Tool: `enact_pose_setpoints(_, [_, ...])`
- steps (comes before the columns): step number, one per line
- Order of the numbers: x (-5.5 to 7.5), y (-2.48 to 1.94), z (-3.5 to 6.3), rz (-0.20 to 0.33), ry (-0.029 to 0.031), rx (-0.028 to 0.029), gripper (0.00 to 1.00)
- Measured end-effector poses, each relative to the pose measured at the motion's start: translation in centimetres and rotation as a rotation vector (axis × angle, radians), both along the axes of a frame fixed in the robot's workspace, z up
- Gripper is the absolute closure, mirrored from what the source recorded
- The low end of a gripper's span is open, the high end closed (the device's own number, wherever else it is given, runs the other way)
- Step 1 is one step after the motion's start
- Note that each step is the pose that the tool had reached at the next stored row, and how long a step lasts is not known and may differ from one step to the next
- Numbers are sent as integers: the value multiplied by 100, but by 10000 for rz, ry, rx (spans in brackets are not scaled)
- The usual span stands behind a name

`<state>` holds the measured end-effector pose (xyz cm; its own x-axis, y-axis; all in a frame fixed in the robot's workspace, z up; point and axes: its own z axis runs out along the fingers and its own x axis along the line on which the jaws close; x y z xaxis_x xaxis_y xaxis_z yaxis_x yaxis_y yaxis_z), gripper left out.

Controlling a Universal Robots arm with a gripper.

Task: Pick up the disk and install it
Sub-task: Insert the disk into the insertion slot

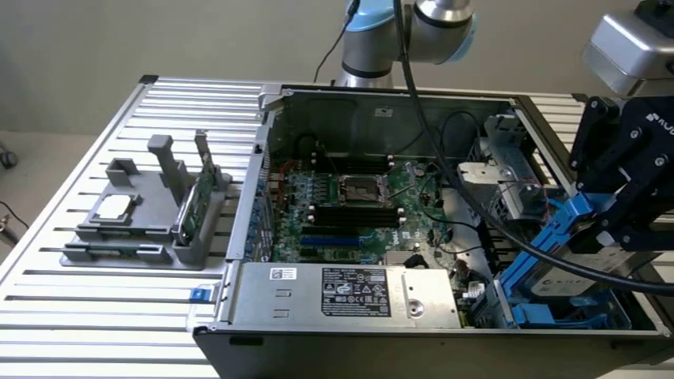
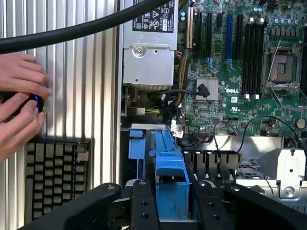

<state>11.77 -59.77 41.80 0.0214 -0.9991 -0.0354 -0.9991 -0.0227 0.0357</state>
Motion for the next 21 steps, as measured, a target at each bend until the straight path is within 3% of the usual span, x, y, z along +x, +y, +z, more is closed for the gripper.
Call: enact_pose_setpoints(21, [5,0,-362,1,20,5,67])
